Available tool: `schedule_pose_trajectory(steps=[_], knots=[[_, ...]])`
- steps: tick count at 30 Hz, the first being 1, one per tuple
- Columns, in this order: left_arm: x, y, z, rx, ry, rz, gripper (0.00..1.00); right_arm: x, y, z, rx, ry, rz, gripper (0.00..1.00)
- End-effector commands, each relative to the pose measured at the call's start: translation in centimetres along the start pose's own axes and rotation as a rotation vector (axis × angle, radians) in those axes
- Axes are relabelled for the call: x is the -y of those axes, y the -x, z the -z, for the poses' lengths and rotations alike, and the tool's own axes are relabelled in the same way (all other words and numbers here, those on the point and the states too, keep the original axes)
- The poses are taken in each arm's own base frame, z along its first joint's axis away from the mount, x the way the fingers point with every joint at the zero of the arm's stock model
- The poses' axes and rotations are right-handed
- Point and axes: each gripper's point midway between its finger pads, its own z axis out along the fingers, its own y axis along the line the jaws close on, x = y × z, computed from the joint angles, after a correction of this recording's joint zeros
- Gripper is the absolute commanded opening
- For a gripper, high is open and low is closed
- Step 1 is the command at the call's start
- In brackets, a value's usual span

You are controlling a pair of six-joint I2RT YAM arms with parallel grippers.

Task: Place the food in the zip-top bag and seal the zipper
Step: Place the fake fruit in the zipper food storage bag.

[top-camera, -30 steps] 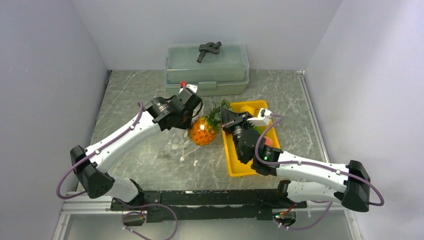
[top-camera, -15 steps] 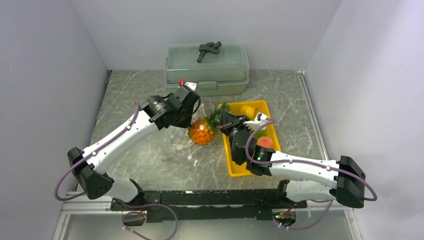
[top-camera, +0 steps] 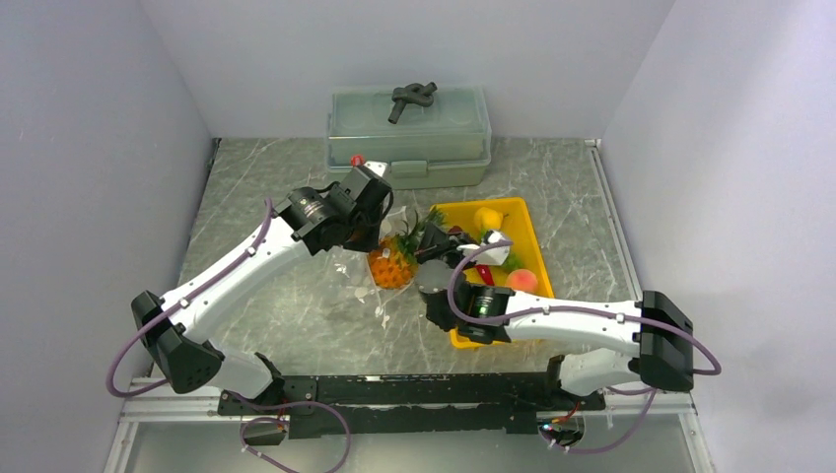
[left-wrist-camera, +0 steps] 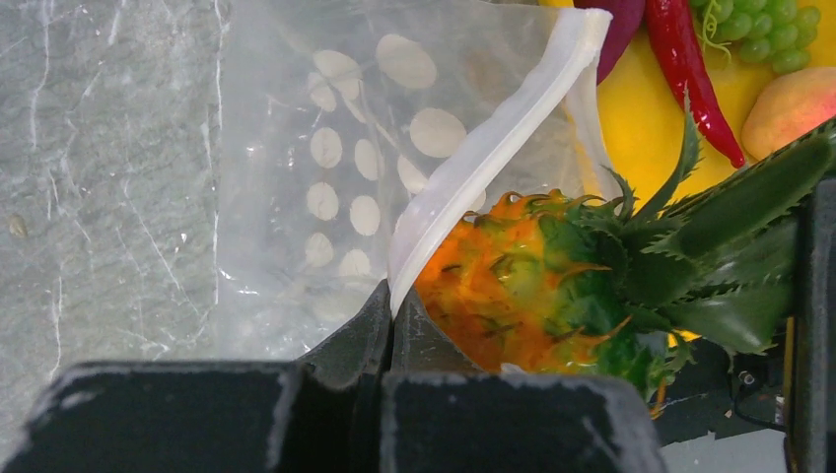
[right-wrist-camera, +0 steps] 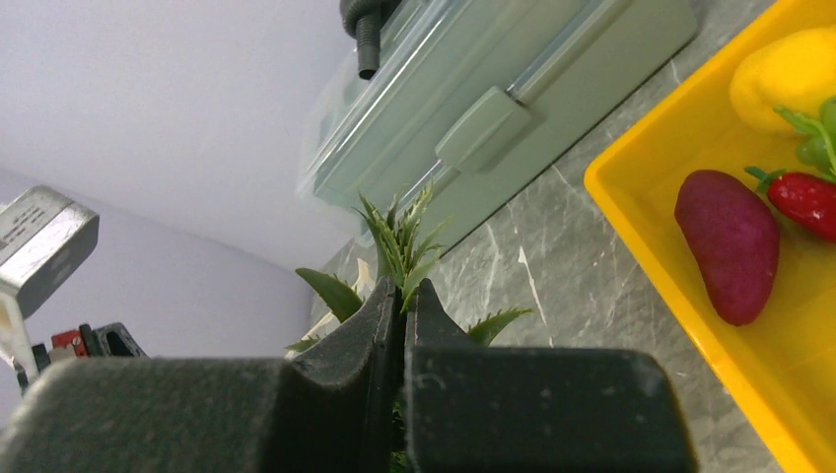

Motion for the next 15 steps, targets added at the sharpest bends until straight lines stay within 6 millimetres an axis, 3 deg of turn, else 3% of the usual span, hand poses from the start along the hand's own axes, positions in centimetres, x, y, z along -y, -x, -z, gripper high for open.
schedule_pose_trajectory(steps=[1, 5, 6, 9, 15], knots=[[0.8, 1.7, 1.8, 0.067, -0.068, 0.067, 0.00, -0.8, 1.5, 0.2, 0.112, -0.072, -0.061, 0.00], [0.6, 1.9, 1.8, 0.078, -0.068, 0.081, 0.00, -0.3, 1.3, 0.7, 0.172, -0.084, 0.004, 0.00], [0.5, 2.0, 1.9, 0.080, -0.068, 0.086, 0.00, -0.8, 1.1, 0.8, 0.175, -0.076, -0.049, 0.00], [0.3, 2.2, 1.8, 0.085, -0.064, 0.094, 0.00, 0.1, 1.1, 1.2, 0.178, -0.053, 0.050, 0.00], [-0.2, 2.5, 2.0, 0.097, -0.062, 0.106, 0.00, -0.9, -1.6, 2.5, 0.157, 0.033, 0.084, 0.00]])
